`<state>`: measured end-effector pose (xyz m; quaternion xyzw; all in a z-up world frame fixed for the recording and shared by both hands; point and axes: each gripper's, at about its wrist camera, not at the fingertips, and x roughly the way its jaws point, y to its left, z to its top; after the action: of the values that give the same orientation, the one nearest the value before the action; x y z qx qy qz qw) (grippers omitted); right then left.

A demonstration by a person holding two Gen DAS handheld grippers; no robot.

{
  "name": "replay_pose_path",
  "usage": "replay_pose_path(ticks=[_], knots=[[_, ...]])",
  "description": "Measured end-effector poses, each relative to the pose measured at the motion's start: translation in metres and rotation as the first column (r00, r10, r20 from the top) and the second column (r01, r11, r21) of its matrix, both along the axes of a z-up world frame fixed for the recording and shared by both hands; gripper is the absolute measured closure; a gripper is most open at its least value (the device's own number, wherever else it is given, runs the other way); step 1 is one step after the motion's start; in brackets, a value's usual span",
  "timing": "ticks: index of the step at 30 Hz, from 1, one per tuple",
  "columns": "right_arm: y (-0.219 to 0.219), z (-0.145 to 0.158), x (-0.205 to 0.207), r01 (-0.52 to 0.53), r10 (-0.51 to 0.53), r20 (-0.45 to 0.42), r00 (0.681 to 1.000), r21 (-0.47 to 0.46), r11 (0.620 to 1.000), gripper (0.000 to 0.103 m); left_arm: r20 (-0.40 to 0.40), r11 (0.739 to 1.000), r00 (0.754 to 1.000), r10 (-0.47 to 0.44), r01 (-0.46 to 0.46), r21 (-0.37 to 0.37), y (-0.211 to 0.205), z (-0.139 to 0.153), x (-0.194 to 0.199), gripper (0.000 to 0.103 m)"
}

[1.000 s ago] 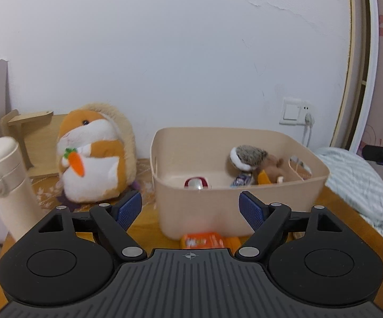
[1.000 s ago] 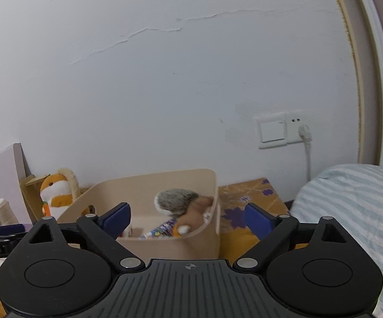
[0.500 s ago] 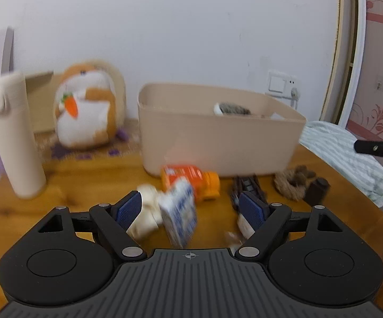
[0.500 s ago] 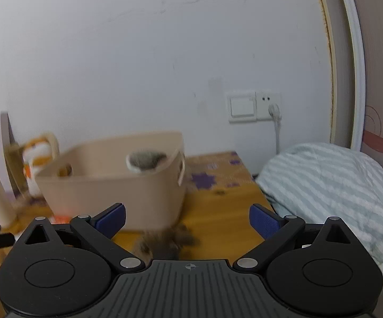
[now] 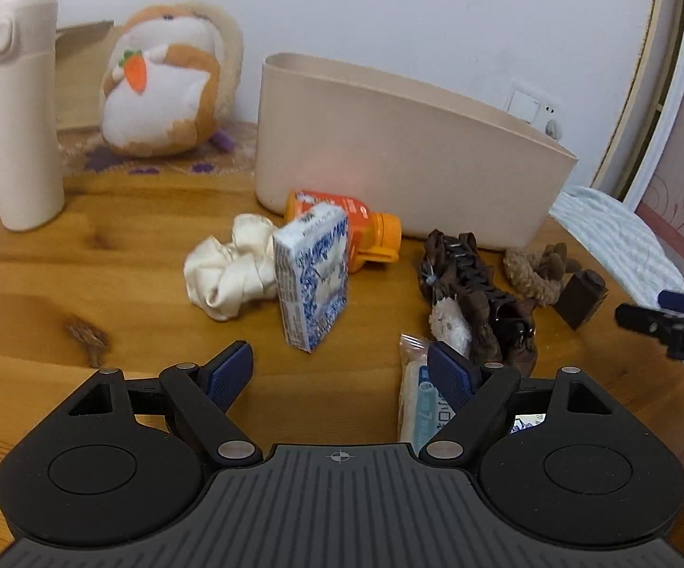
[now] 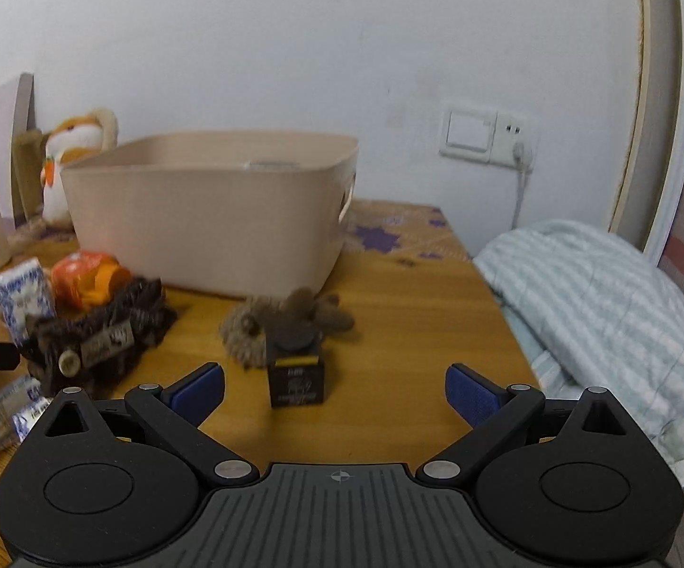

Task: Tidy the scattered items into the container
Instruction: 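Move both grippers back toward the remaining items on the table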

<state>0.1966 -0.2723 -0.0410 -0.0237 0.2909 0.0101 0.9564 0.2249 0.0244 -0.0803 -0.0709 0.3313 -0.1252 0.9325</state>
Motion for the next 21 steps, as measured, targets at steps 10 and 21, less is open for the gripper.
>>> replay_pose_path(ticks=[10, 21], knots=[[0.007, -0.017, 0.014, -0.004, 0.005, -0.063, 0.998, 0.009, 1.0, 0.002, 0.006, 1.0, 1.0, 0.024, -0.024, -0.016, -0.005, -0.005, 0.012, 0.021], [0.002, -0.025, 0.036, 0.025, -0.02, -0.067, 0.998, 0.06, 0.998, 0.002, 0.043, 0.998, 0.997, 0.061, -0.062, 0.027, -0.015, -0.009, 0.025, 0.021]])
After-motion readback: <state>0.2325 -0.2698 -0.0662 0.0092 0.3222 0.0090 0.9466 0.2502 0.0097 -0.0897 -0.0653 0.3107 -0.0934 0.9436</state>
